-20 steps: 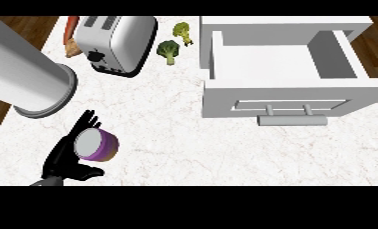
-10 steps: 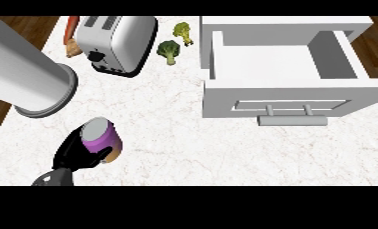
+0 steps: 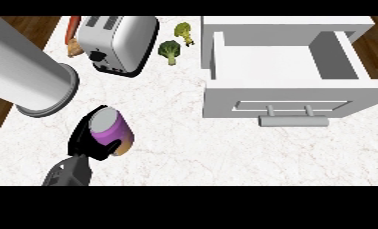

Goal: Pick up the can, place it into the drawer and close the drawer

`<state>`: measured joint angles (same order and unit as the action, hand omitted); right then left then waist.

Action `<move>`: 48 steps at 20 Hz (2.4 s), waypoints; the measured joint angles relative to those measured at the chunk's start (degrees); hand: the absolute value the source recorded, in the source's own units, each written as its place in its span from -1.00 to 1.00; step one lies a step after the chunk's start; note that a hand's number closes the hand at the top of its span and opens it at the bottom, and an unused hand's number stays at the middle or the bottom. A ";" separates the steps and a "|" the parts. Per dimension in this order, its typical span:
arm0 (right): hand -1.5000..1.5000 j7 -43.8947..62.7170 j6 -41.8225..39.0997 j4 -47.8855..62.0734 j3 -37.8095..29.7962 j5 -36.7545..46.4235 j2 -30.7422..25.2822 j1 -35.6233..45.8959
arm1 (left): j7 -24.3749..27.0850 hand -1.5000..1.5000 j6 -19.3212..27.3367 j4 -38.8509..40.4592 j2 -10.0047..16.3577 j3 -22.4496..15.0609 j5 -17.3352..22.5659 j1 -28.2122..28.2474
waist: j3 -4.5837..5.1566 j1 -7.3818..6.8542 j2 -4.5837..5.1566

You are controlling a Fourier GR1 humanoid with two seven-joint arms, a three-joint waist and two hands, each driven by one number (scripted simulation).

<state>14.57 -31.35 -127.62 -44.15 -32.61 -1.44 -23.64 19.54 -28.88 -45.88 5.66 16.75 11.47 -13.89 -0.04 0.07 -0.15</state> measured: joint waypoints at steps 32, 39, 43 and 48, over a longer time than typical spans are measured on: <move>-1.00 0.64 3.51 -3.41 1.97 -0.25 0.86 -1.53 | -27.67 1.00 46.87 -34.68 -5.60 -19.70 1.62 -19.79 | 0.03 0.44 0.08; -1.00 -0.13 3.42 -2.36 3.32 1.31 1.03 -1.01 | -29.10 1.00 52.14 -29.22 -5.59 -21.75 2.37 -29.02 | 0.04 0.70 0.16; -1.00 0.47 3.87 -2.57 3.46 0.35 0.30 -1.34 | -30.93 1.00 56.37 -26.03 -5.63 -23.37 2.53 -35.27 | 0.02 0.88 0.17; -1.00 0.71 4.12 -4.09 4.07 -0.42 0.89 -2.29 | -29.66 1.00 59.72 -20.91 -5.65 -25.02 4.37 -41.03 | 0.02 1.17 0.20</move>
<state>15.28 -27.23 -131.71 -40.07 -33.03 -0.55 -25.93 -10.12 30.84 -66.79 0.01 -8.27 15.84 -54.92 -0.02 1.24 0.05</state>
